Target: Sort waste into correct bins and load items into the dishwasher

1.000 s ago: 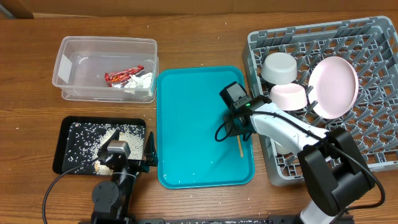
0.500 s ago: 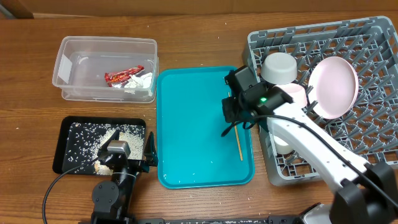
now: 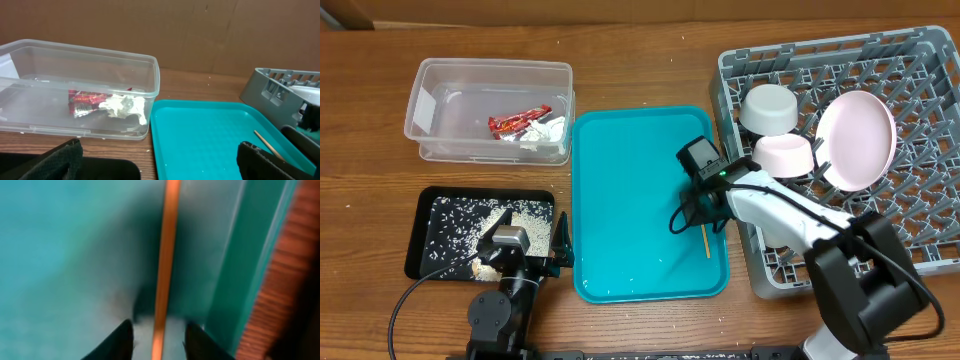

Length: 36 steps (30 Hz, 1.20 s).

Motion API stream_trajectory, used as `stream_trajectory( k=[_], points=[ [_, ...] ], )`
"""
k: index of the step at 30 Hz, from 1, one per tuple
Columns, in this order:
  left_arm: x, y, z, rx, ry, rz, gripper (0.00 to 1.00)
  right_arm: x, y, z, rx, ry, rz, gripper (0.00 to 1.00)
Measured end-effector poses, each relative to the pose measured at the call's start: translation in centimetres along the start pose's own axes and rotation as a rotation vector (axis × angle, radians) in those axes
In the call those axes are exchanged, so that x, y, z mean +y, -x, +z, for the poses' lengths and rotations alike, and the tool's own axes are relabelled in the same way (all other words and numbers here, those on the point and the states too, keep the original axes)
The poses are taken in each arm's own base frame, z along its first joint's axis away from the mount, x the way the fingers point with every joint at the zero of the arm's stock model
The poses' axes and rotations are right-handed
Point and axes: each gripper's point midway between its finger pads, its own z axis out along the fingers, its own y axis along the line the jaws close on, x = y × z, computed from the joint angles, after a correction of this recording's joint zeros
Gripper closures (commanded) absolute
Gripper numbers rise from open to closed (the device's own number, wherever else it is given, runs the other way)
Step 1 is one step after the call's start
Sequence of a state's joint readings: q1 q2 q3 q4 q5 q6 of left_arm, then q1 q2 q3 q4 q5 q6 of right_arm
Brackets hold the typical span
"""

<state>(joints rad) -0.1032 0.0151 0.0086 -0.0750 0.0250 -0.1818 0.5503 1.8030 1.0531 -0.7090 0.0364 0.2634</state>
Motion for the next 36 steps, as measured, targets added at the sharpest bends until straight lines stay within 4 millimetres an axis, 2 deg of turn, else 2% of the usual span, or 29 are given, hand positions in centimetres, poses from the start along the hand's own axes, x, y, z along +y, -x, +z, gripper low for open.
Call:
stream_trajectory(
  k=[4, 8, 15, 19, 21, 25, 28, 29, 31, 36],
  points=[
    [0.0, 0.0, 0.0, 0.000, 0.000, 0.000, 0.00, 0.2, 0.1, 0.1, -0.005, 0.009, -0.001, 0.87],
    [0.0, 0.0, 0.0, 0.000, 0.000, 0.000, 0.00, 0.2, 0.0, 0.1, 0.002, 0.010, -0.002, 0.93],
    [0.0, 0.0, 0.0, 0.000, 0.000, 0.000, 0.00, 0.1, -0.2, 0.0, 0.012, 0.007, -0.003, 0.96],
    [0.0, 0.0, 0.0, 0.000, 0.000, 0.000, 0.00, -0.1, -0.8, -0.8, 0.053, -0.008, -0.003, 0.96],
    [0.0, 0.0, 0.0, 0.000, 0.000, 0.000, 0.00, 0.1, 0.0, -1.8, 0.029, 0.000, -0.003, 0.96],
    [0.0, 0.0, 0.0, 0.000, 0.000, 0.000, 0.00, 0.3, 4.6, -7.0, -0.152, 0.026, -0.004, 0.96],
    [0.0, 0.0, 0.0, 0.000, 0.000, 0.000, 0.00, -1.5, 7.2, -10.8, -0.280, -0.002, 0.030, 0.96],
    [0.0, 0.0, 0.0, 0.000, 0.000, 0.000, 0.00, -2.6, 8.0, -12.1, -0.322, -0.025, 0.040, 0.96],
    [0.0, 0.0, 0.0, 0.000, 0.000, 0.000, 0.00, -4.4, 8.8, -13.1, -0.362, -0.056, 0.053, 0.96],
    [0.0, 0.0, 0.0, 0.000, 0.000, 0.000, 0.00, -8.8, 10.1, -13.7, -0.399, -0.132, 0.080, 0.96]
  ],
)
